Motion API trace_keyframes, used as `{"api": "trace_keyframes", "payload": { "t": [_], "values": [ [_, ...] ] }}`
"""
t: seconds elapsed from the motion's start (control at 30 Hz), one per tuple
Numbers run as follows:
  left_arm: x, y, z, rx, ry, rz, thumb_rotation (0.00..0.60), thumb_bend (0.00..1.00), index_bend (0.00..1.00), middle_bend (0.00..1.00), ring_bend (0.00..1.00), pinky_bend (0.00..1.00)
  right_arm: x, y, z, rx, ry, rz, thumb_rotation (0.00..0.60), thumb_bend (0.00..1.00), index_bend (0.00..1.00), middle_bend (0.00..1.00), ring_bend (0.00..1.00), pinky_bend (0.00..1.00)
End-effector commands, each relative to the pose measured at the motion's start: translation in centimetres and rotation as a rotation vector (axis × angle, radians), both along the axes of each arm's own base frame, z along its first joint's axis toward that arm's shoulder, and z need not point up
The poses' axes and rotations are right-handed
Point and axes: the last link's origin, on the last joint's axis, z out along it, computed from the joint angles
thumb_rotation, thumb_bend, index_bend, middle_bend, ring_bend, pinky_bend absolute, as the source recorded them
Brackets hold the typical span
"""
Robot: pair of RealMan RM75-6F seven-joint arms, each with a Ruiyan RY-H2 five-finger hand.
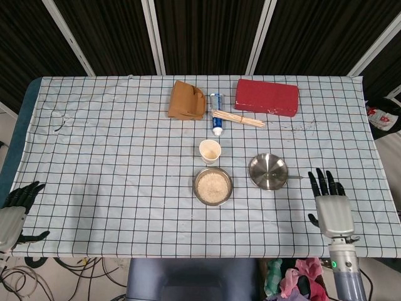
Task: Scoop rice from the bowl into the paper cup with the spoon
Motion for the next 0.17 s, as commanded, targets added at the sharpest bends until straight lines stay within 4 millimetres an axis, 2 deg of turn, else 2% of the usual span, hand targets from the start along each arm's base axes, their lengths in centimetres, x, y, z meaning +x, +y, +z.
{"api": "trace_keyframes", "payload": {
  "t": [0.03, 0.17],
  "values": [
    [-0.4, 0.0, 0.3, 0.03, 0.069, -0.014, 0.6, 0.02, 0.0, 0.0, 0.0, 0.0, -2.1, 4.0, 2.7, -0.003, -0.055, 0.04, 0.6, 0.07, 0.0, 0.0, 0.0, 0.2],
    [-0.4, 0.1, 0.2, 0.059, 0.096, -0.024, 0.6, 0.02, 0.0, 0.0, 0.0, 0.0, -3.2, 5.4, 3.7, -0.025, -0.095, 0.068, 0.6, 0.07, 0.0, 0.0, 0.0, 0.2]
  ]
}}
